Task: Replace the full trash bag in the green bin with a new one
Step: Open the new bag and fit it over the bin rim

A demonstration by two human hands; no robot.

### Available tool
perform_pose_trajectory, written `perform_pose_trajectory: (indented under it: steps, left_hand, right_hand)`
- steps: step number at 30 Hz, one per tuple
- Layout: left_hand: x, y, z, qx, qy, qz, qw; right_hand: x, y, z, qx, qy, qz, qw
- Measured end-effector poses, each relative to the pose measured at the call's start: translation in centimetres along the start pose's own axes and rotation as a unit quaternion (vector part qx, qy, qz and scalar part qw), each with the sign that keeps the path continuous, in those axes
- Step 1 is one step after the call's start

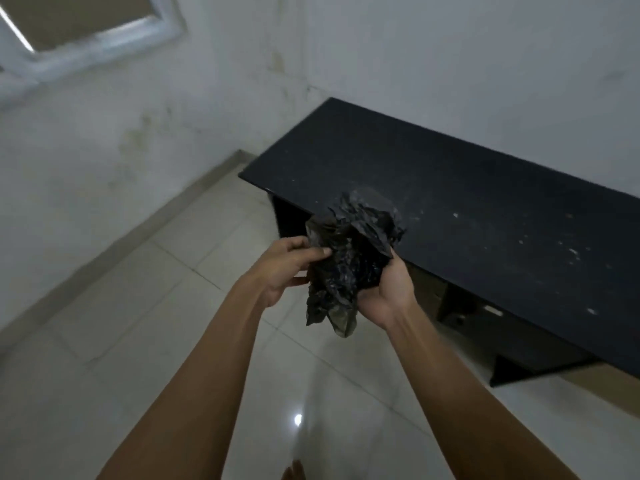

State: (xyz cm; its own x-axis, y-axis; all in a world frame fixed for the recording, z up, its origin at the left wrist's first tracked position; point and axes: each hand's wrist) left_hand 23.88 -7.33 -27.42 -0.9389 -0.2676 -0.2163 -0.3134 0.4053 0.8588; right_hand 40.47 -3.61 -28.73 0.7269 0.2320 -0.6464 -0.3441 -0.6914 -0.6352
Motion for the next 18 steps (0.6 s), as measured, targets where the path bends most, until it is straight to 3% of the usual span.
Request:
perform_pose_trajectory:
  steps: [4, 8, 10, 14, 18]
  left_hand:
    - [6.7, 3.8, -0.4, -0.062, 0.115, -0.017, 0.991]
    - [12.1, 7.0, -0.2, -0.129, 0.184, -0.032, 0.974]
    - [14.4, 8.4, 0.3, -0.15, 0.196, -0.032, 0.968]
    - [18.6, 11.1, 2.5, -0.114, 0.147, -0.008, 0.983]
    - [23.5, 14.0, 7.4, -0.129, 0.221, -0.035, 0.966]
  right_hand:
    - [-6.6, 1.3, 4.5, -0.007, -0.003, -0.029, 1.0]
    - [-11.8, 2.0, 9.1, -0.031, -0.023, -0.055, 0.998]
    - [-14.0, 2.2, 11.8, -0.047, -0.026, -0.075, 0.996]
    - [-17.9, 2.8, 18.8, -0.077, -0.047, -0.109, 0.99]
    - [-21.3, 3.1, 26.9, -0.106, -0.05, -0.123, 0.986]
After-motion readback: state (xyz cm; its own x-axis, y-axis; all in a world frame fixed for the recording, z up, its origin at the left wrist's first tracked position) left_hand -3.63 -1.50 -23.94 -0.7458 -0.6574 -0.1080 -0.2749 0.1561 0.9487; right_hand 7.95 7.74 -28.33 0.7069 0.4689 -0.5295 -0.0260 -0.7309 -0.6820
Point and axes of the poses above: each hand's wrist, its own z-axis towards the middle knuckle, its own x-axis out of the back of the hand, y = z × x, and after that the axes turned 14 degrees about -z, right-handed
